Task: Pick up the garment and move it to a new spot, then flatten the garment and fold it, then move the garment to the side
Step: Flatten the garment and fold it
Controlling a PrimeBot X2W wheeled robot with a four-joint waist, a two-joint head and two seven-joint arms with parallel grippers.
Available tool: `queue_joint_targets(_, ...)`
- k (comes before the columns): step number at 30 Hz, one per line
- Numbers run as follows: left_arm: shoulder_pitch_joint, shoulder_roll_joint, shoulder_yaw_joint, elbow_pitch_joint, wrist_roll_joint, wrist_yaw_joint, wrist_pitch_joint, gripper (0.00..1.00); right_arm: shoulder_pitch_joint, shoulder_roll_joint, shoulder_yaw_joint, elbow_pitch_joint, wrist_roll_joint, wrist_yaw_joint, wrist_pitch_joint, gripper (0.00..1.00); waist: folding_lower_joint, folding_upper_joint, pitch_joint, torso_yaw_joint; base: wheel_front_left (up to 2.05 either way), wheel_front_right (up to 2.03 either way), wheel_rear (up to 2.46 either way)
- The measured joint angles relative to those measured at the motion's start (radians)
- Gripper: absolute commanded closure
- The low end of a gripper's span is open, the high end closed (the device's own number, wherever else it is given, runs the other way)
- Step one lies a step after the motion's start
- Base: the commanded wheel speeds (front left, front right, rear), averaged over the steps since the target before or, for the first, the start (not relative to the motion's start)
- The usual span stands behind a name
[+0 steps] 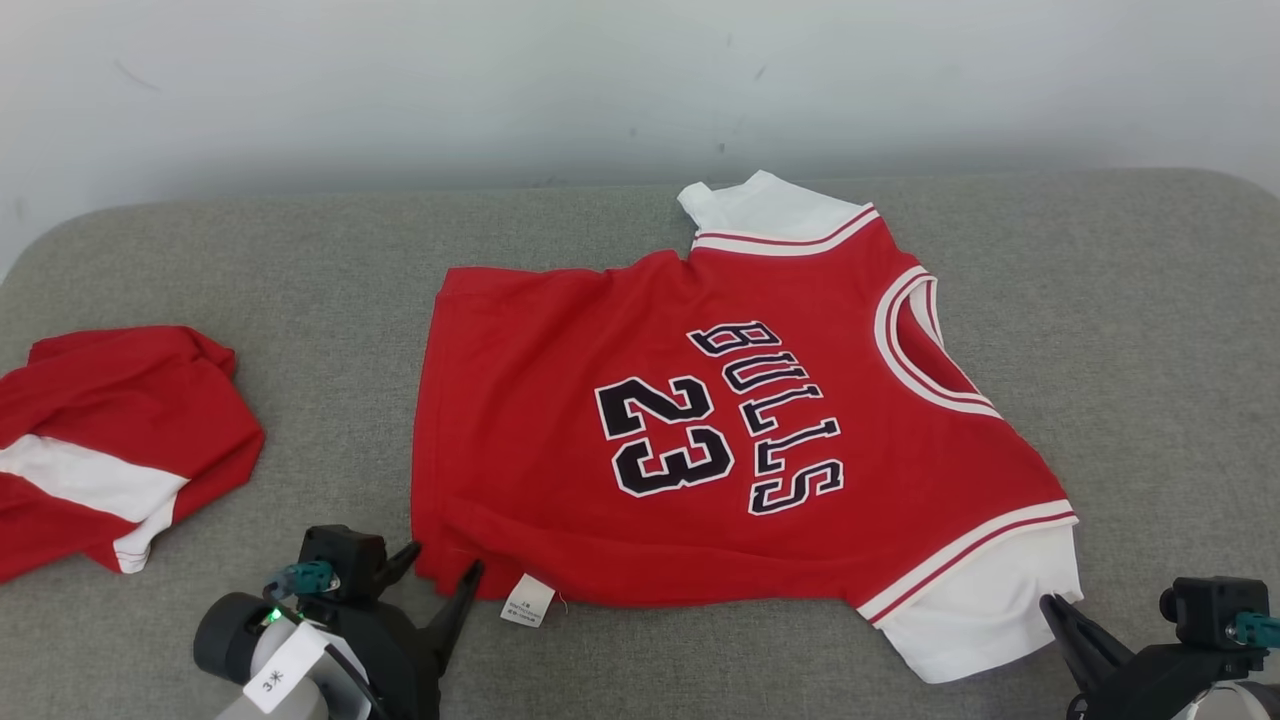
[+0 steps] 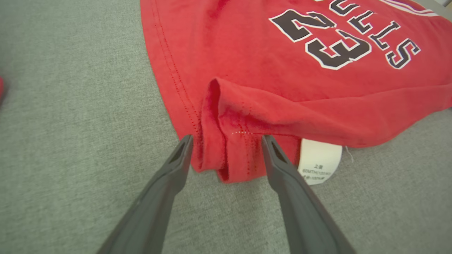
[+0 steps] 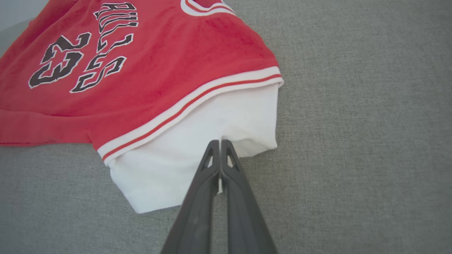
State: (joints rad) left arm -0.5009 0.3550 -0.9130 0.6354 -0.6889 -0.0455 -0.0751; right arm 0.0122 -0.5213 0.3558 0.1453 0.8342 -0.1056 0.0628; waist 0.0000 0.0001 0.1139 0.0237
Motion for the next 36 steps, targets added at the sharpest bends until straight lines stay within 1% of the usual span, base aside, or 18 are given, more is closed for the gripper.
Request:
queue_joint_targets(12,0.0,-0.009,-0.025,0.002,0.04,0.005,0.0,0.0,0.0,0.0,-0.001,0.005,0.0,0.0,0.0,1.0,0.0,0.0,-0.003,-0.01,0.0,0.0,0.0)
queue_joint_targets(16,-0.001,-0.009,-0.035,0.004,0.061,0.032,0.0,0.0,0.001,0.0,-0.002,0.005,0.0,0.0,0.0,1.0,-0.0001,0.0,-0.004,-0.01,0.0,0.0,0.0)
queue_joint_targets(21,-0.002,-0.004,-0.041,-0.005,0.105,0.083,0.0,0.0,0.007,0.0,-0.006,0.007,0.0,-0.001,-0.001,1.0,-0.0001,0.0,-0.006,-0.006,0.0,0.0,0.0)
queue_joint_targets(24,-0.001,-0.002,-0.044,-0.019,0.113,0.105,0.0,0.0,0.01,0.002,-0.005,0.008,0.0,-0.001,-0.001,1.0,0.0,0.0,-0.007,-0.001,0.0,0.0,0.0)
queue_joint_targets(28,0.0,0.0,-0.049,-0.063,0.128,0.124,-0.006,0.0,0.019,0.003,-0.007,0.01,0.0,-0.001,-0.001,1.0,0.0,0.0,-0.009,0.008,0.0,0.0,0.0)
queue_joint_targets(32,0.007,0.001,-0.05,-0.098,0.134,0.134,-0.008,0.0,0.02,0.005,-0.006,0.011,0.001,-0.001,-0.001,1.0,0.0,0.0,-0.012,0.014,0.0,0.0,0.0)
queue_joint_targets(36,0.034,0.007,-0.053,-0.108,0.134,0.144,0.016,0.0,0.02,0.007,-0.002,0.011,0.001,-0.001,-0.001,1.0,0.0,0.0,-0.015,0.017,0.0,0.0,0.0)
